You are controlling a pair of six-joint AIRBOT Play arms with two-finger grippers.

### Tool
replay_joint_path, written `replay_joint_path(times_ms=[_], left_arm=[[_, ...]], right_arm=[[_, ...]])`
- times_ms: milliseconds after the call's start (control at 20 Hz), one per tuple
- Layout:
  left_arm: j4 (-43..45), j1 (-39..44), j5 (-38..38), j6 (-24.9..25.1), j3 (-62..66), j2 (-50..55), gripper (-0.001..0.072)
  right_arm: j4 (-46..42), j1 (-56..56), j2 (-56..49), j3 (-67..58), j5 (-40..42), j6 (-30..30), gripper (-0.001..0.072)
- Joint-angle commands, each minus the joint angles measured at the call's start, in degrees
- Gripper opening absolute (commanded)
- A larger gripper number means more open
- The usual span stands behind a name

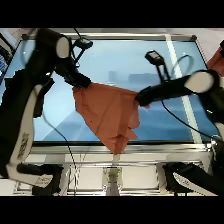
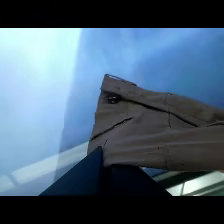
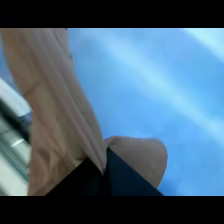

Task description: Fold the clothes and pants, and hang the long-sleeved shirts on hangers.

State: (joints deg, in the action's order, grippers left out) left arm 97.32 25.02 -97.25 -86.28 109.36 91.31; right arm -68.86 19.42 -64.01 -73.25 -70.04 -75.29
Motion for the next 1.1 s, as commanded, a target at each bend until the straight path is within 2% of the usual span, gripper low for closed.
replay_joint_path(times_ms=[0, 100, 250, 400, 500, 600, 700, 950, 1050], left_arm=[[0.9, -7.7, 6.5, -2.3, 0.0, 9.0, 0.0028], [-0.6, -9.9, 12.4, -2.3, 0.0, 10.4, 0.0028], [-4.9, -10.8, 25.0, -1.0, 0.0, 10.4, 0.0028], [-5.9, -9.7, 34.1, 1.2, 0.0, 11.0, 0.0028], [-5.9, -9.3, 35.3, 1.9, 0.0, 12.4, 0.0028], [-5.9, -9.4, 33.8, 3.2, 0.0, 14.4, 0.0028], [-5.8, -9.4, 31.0, 7.4, 0.0, 16.2, 0.0028], [-4.4, -9.4, 24.1, 16.4, -0.4, 16.7, 0.0028], [-1.5, -9.8, 21.1, 17.4, -0.5, 16.5, 0.0028]], right_arm=[[-6.8, -0.2, -9.8, -0.1, 16.6, 1.3, -0.0001], [-7.8, -0.2, -13.6, -0.1, 27.0, 1.2, -0.0001], [-7.9, -0.2, -17.6, -0.5, 39.8, 1.2, -0.0002], [-8.1, -0.2, -20.8, -3.1, 44.7, 1.2, -0.0001], [-7.9, -0.5, -22.7, -4.9, 46.0, 1.2, -0.0001], [-7.8, -0.9, -23.7, -6.0, 43.5, 1.2, -0.0001], [-7.9, -0.9, -23.6, -6.0, 37.6, 2.1, 0.0], [-2.6, -0.7, -23.6, -5.9, 13.9, 10.1, 0.0001], [2.7, -0.7, -23.6, -5.7, 7.1, 12.5, 0.0001]])
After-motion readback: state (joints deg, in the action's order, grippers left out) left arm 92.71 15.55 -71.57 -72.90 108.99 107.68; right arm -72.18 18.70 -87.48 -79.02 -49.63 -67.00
